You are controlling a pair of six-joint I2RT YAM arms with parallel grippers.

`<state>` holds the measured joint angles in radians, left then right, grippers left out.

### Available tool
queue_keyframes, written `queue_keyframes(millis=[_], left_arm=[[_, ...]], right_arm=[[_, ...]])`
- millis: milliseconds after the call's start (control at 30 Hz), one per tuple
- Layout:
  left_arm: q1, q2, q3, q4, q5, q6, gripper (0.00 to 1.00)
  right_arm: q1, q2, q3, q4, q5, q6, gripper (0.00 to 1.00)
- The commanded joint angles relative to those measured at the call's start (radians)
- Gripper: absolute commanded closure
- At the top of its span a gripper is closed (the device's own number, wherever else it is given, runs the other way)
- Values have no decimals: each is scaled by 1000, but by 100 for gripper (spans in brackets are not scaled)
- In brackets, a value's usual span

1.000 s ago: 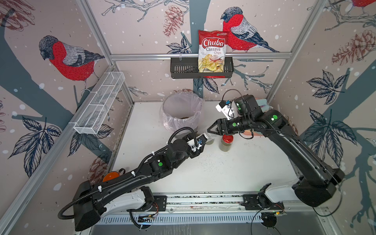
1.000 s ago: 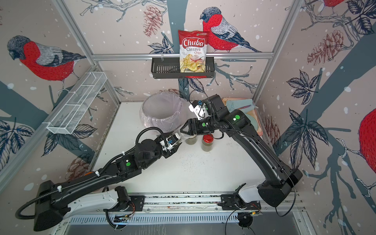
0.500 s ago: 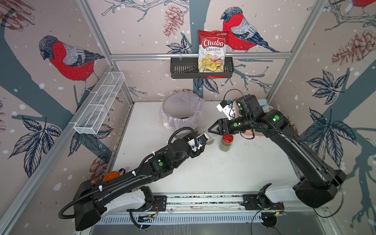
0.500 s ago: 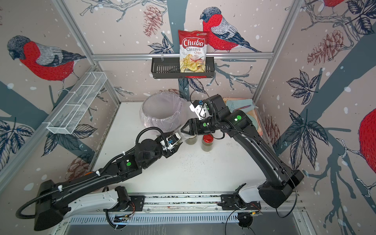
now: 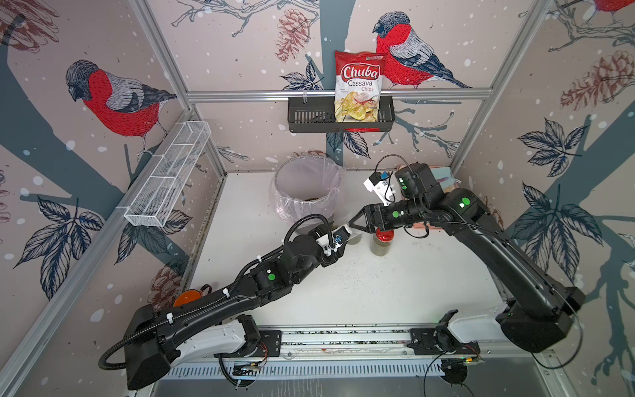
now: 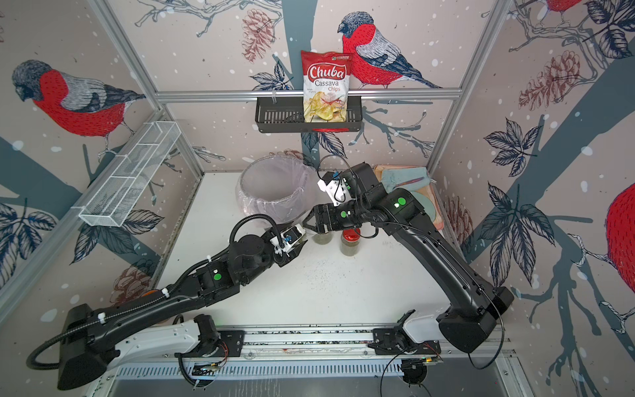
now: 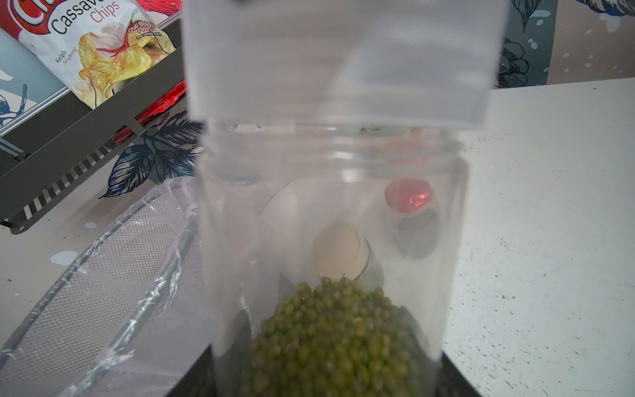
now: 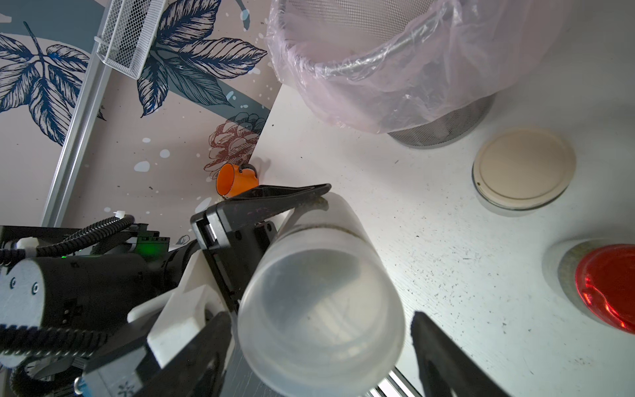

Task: Empty moldy mung beans from jars
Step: Open the lid of the jar.

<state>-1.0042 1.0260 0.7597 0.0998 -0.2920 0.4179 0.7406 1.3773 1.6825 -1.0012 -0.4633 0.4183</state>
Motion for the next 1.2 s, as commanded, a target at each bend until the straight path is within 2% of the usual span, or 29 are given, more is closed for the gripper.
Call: queue_keyframes(millis=[0,467,1167], left_arm=[[1,-6,8,39,-11,-5,100],[1,-28,7,42,-14,-5,100],[1,-23,12,54,-15,1,100]], right_arm=[[5,0,6,17,19,-2,18],[5,-12,-18,-13,87,0,18],[16,3,13,36,31,5,16]])
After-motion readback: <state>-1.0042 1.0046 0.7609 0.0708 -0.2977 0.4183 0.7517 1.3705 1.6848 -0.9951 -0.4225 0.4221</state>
